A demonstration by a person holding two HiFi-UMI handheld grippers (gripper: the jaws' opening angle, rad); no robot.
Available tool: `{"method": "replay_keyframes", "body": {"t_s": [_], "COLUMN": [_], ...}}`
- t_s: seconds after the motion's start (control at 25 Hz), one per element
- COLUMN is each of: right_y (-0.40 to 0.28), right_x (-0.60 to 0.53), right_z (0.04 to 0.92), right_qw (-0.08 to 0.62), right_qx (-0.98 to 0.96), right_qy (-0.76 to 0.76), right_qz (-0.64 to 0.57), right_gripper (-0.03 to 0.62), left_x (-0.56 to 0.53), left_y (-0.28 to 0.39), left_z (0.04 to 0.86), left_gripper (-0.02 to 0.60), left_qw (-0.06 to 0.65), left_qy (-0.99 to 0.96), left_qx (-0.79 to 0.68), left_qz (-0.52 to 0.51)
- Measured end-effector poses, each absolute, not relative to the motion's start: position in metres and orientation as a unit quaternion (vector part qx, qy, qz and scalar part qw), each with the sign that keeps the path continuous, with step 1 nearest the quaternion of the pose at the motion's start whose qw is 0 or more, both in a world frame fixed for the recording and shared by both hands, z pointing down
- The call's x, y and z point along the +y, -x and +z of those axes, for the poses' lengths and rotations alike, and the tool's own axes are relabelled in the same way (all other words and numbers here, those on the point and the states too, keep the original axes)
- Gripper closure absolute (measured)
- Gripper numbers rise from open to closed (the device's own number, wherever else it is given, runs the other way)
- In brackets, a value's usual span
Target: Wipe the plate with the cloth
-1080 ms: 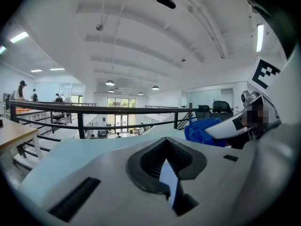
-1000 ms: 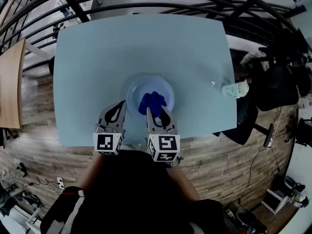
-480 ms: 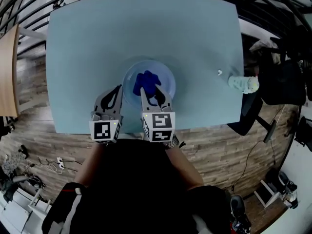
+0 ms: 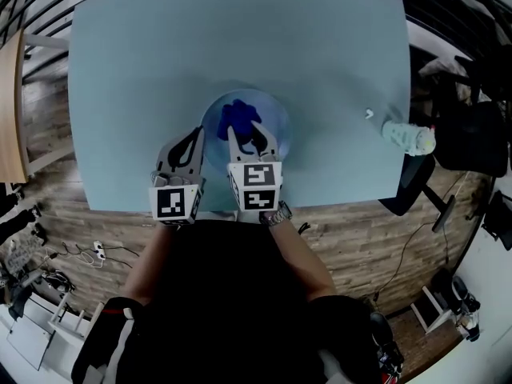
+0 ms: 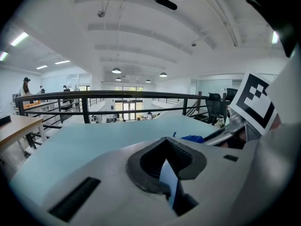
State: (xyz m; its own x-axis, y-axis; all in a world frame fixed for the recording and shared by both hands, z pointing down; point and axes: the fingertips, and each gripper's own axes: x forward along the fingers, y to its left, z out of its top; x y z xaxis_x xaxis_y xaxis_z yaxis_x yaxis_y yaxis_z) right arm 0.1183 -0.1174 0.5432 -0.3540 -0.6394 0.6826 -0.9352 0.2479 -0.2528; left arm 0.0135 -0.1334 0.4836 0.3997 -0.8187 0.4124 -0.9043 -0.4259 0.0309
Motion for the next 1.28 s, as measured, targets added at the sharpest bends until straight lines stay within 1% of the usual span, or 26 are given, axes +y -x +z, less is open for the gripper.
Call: {"method": "replay_keyframes", "body": {"t_s": [0.4, 0.64, 0.96, 1.28], "right_y": [-0.118, -0.115, -0.107, -0.118], "right_x": [-0.129, -0.136, -0.141, -0.141], "right_z": [0.588, 0.601, 0.617, 0.631], "right_qw": [0.262, 0.277, 0.294, 0.306], "right_qx": [-0.742, -0.739, -0.737, -0.721], "right_qy": [-0.51, -0.499, -0.487, -0.492], "right_qz": [0.349, 0.358, 0.367, 0.38], "right_gripper": [0.474, 0.474, 0.474, 0.474], "left_x": [-0.14, -0.139, -0.139, -0.136], "left_y": [-0.021, -0.029, -0.028, -0.023], "left_z": [0.497, 0.499, 0.499, 0.5], "left_gripper": [0.58, 0.58, 0.58, 0.58], "left_qw": [0.131, 0.146, 0.144, 0.144], "left_qy": [-0.827, -0.827, -0.825, -0.819], "left_qx": [-0.518, -0.513, -0.516, -0.523], "left_qz": [0.177, 0.178, 0.181, 0.187]}}
